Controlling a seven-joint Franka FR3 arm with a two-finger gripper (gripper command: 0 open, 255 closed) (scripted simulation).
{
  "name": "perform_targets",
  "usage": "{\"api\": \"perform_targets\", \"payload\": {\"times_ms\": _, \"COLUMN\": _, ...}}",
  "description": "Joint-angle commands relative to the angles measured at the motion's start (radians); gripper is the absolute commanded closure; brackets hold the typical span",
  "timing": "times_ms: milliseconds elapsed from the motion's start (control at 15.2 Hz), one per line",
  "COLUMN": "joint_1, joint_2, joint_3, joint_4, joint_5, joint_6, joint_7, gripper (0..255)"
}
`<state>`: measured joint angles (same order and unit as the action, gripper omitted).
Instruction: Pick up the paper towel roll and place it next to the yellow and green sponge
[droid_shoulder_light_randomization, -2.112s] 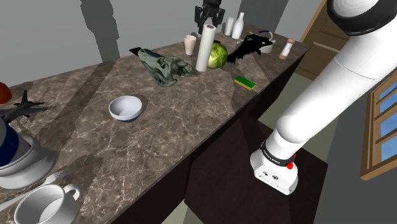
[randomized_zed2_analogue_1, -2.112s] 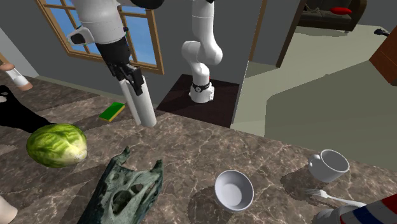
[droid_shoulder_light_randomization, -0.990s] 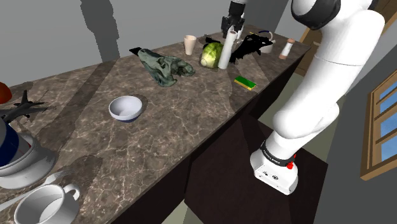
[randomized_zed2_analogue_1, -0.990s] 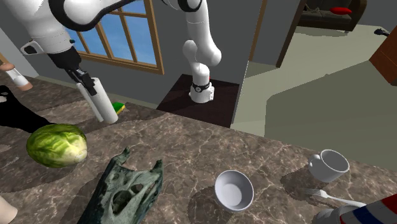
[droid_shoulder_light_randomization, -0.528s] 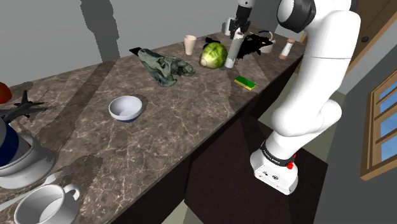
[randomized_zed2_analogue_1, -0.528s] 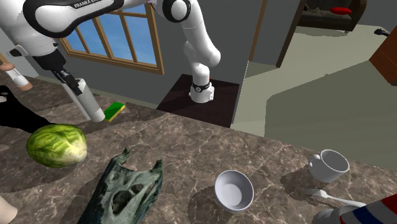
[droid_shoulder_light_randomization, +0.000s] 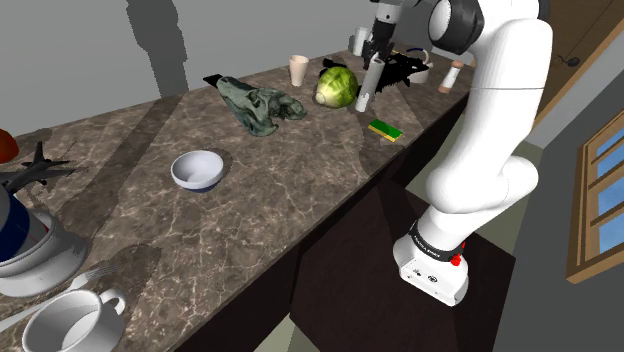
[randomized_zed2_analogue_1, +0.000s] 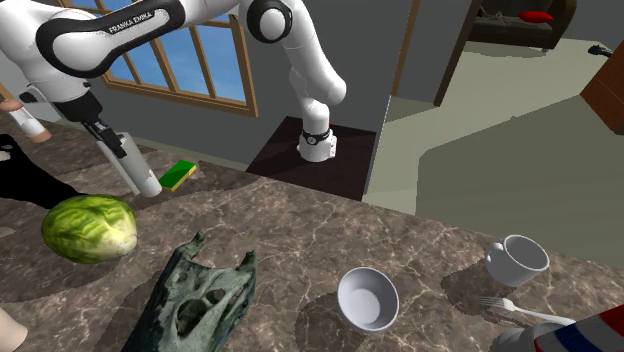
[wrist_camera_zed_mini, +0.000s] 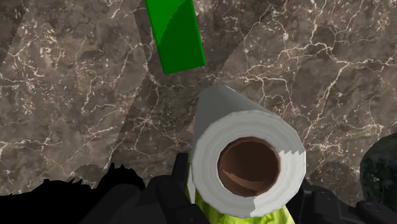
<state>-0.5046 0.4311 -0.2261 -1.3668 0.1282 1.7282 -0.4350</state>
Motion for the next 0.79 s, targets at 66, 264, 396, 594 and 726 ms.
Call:
{"api": "perform_targets", "payload": {"times_ms": 66, "joint_1": 0.002, "joint_2": 0.001, "joint_3": 0.001, "joint_4": -0.038, "joint_5": 0.001, "joint_6": 0.040, "joint_7": -0.002, "gripper": 255}}
{"api": "perform_targets", "payload": {"times_ms": 264, "joint_1": 0.004, "joint_2": 0.006, "joint_3": 0.002, "joint_4": -0.072, "joint_5": 0.003, "joint_6": 0.078, "joint_7": -0.004, "gripper": 255}}
{"api": "perform_targets", "payload": {"times_ms": 396, "joint_1": 0.005, "joint_2": 0.009, "joint_3": 0.003, "joint_4": -0.094, "joint_5": 0.004, "joint_6": 0.103, "joint_7": -0.006, "gripper": 255}}
{"api": "perform_targets", "payload": {"times_ms": 594, "joint_1": 0.005, "joint_2": 0.016, "joint_3": 0.004, "joint_4": -0.121, "joint_5": 0.006, "joint_6": 0.136, "joint_7": -0.009, "gripper": 255}}
{"api": "perform_targets", "payload": {"times_ms": 726, "joint_1": 0.005, "joint_2": 0.016, "joint_3": 0.004, "joint_4": -0.120, "joint_5": 0.007, "joint_6": 0.136, "joint_7": -0.009, "gripper": 255}}
